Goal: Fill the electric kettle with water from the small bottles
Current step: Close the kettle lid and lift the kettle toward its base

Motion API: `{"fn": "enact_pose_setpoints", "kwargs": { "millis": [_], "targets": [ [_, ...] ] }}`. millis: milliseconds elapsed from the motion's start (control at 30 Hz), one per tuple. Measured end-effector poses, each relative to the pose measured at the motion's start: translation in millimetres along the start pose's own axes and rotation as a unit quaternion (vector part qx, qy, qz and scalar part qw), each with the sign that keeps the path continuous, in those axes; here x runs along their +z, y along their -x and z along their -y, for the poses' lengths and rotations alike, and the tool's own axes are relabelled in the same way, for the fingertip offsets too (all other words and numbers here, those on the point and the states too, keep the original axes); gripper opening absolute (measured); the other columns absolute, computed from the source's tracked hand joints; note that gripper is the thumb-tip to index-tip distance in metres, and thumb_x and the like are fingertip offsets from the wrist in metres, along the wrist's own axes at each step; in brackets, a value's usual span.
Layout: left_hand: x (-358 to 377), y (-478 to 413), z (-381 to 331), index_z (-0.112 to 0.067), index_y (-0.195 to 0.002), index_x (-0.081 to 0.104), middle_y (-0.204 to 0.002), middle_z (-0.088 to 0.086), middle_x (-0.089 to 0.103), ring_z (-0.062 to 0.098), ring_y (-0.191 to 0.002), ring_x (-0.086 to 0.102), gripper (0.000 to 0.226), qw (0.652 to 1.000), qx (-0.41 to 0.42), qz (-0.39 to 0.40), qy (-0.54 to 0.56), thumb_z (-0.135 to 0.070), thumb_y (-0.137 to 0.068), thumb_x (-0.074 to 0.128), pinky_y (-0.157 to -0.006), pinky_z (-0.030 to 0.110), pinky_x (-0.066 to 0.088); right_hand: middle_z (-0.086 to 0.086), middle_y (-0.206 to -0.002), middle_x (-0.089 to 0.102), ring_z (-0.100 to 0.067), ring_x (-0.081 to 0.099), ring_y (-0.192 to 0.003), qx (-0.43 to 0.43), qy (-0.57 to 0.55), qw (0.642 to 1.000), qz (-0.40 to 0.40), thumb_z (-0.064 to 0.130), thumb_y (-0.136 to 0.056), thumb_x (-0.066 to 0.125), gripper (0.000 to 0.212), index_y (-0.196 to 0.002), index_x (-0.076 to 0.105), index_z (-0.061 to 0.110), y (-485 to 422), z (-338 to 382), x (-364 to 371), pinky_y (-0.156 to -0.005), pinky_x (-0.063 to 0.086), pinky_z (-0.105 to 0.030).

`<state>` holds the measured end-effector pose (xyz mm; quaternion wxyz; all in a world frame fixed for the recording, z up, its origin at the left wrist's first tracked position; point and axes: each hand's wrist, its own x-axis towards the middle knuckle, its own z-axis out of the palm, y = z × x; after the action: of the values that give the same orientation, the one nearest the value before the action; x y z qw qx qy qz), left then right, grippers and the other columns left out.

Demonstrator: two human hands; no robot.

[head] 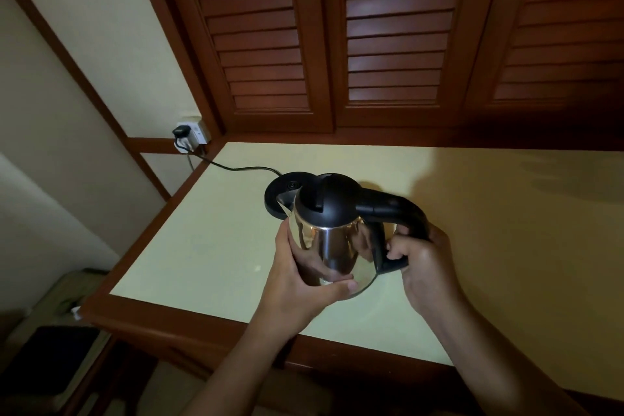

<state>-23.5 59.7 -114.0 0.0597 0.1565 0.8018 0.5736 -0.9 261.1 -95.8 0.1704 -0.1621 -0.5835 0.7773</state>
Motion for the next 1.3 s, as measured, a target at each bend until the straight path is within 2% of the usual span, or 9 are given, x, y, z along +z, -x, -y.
{"fn": "enact_pose_setpoints", "kwargs": {
  "millis": [233,333,433,567,633,733,867,1033,1300],
  "targets": [
    [-6,-3,-1,-0.06,-0.142,0.029,-0.131,-0.008,0.07,0.004,-0.123,0.066,0.112,1.0,0.014,-0.005,0.002,-0.024,-0.064,0.102,-0.091,0.011,0.053,-0.01,-0.064,0.027,-0.031,0.026,-0.067,-0.004,-0.02,1.0,-0.021,-0.001,-0.041,0.053,0.031,-0.058,0.029,0.009,-8,-7,7,-0.063,0.024,-0.038],
    [-15,-8,-4,-0.056,-0.143,0.033,-0.134,-0.015,0.066,0.008,-0.124,0.067,0.112,0.999,0.038,-0.003,0.009,-0.018,-0.064,0.102,-0.098,0.024,0.057,-0.011,-0.064,0.026,-0.032,0.023,-0.065,-0.019,-0.042,0.998,-0.039,-0.002,-0.04,0.051,0.031,-0.058,0.027,0.005,-9,-7,19,-0.062,0.022,-0.037],
    [-33,-19,-6,-0.053,-0.146,0.033,-0.139,-0.02,0.061,0.007,-0.13,0.063,0.114,0.998,0.057,-0.006,0.015,-0.017,-0.063,0.102,-0.103,0.033,0.058,-0.004,-0.053,0.029,-0.025,0.026,-0.055,-0.044,-0.04,0.998,-0.031,-0.002,-0.043,0.051,0.023,-0.047,0.036,0.015,-12,3,39,-0.055,0.026,-0.031],
    [-57,-45,-11,-0.057,-0.149,0.028,-0.141,-0.032,0.054,-0.009,-0.129,0.055,0.12,0.998,0.066,-0.01,0.021,-0.022,-0.062,0.102,-0.095,0.01,0.052,-0.012,-0.056,0.031,-0.027,0.03,-0.056,-0.067,-0.046,0.996,-0.028,-0.001,-0.047,0.05,0.02,-0.047,0.038,0.014,-30,14,68,-0.056,0.031,-0.031],
    [-69,-63,-10,-0.061,-0.145,0.031,-0.138,-0.035,0.054,-0.011,-0.128,0.055,0.116,0.996,0.08,-0.014,0.022,-0.022,-0.063,0.102,-0.093,0.007,0.051,-0.006,-0.05,0.033,-0.024,0.03,-0.054,-0.068,-0.051,0.996,-0.032,-0.001,-0.046,0.049,0.022,-0.043,0.039,0.018,-46,17,84,-0.056,0.029,-0.03],
    [-83,-92,-4,-0.066,-0.139,0.032,-0.135,-0.04,0.054,-0.012,-0.128,0.055,0.112,0.996,0.082,-0.013,0.019,-0.027,-0.062,0.103,-0.097,0.015,0.055,0.003,-0.046,0.035,-0.017,0.034,-0.049,-0.057,-0.053,0.996,-0.033,-0.001,-0.045,0.048,0.024,-0.038,0.042,0.022,-69,16,105,-0.056,0.028,-0.031],
    [-93,-124,8,-0.054,-0.151,0.031,-0.145,-0.022,0.055,0.006,-0.136,0.056,0.117,0.997,0.08,0.002,0.008,-0.036,-0.06,0.103,-0.11,0.042,0.055,0.005,-0.044,0.035,-0.014,0.036,-0.047,-0.051,-0.048,0.996,-0.052,0.002,-0.046,0.049,0.024,-0.037,0.041,0.022,-92,4,118,-0.058,0.029,-0.032],
    [-96,-146,15,-0.052,-0.156,0.025,-0.152,-0.022,0.049,0.011,-0.144,0.049,0.126,0.996,0.083,0.024,0.003,-0.046,-0.058,0.104,-0.114,0.043,0.052,0.003,-0.046,0.034,-0.014,0.035,-0.048,-0.037,-0.062,0.993,-0.089,0.001,-0.045,0.05,0.026,-0.038,0.04,0.024,-106,-6,121,-0.061,0.03,-0.034],
    [-98,-163,25,-0.05,-0.152,0.033,-0.15,-0.019,0.055,0.015,-0.141,0.054,0.118,0.995,0.095,0.029,0.024,-0.037,-0.059,0.105,-0.11,0.047,0.055,0.003,-0.046,0.035,-0.017,0.034,-0.051,-0.05,-0.028,0.993,-0.103,0.001,-0.045,0.048,0.026,-0.036,0.041,0.024,-119,-4,130,-0.062,0.03,-0.035]
  ]
}}
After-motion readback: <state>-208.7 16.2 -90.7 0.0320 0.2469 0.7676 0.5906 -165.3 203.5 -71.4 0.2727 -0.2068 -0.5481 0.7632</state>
